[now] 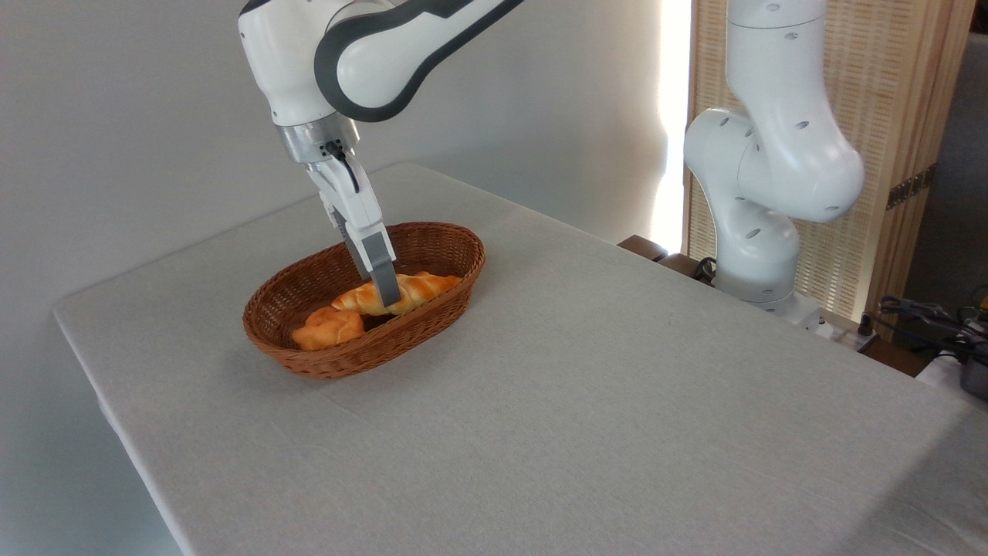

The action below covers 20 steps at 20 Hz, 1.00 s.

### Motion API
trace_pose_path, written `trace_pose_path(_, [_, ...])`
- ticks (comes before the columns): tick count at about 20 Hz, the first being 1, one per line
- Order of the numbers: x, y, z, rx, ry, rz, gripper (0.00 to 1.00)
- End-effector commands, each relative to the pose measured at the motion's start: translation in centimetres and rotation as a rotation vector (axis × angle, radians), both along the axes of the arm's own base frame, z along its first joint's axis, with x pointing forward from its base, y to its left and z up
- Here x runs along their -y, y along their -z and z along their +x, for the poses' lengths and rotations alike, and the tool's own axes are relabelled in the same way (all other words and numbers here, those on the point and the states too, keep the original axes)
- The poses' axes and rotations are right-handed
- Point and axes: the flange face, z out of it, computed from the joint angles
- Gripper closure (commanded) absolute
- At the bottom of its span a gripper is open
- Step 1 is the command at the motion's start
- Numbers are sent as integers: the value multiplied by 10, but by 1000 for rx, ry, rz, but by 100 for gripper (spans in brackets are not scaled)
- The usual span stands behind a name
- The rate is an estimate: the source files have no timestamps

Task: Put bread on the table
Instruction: 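Close the gripper on the braided bread roll inside the basket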

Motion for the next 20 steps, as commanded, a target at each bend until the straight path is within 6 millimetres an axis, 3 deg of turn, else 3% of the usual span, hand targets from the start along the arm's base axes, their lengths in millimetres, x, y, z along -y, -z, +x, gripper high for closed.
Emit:
trace_pose_path(1, [6, 13, -4, 0, 24, 13, 0])
trace_pose_path(5, [6, 20, -6, 1, 39, 39, 1])
trace_pose_path(8, [5, 20, -6, -2, 40, 40, 36])
trace_pose_path(11, [2, 21, -4, 3, 45, 57, 55])
trace_pose_path(20, [-2, 23, -3, -7, 42, 70, 69])
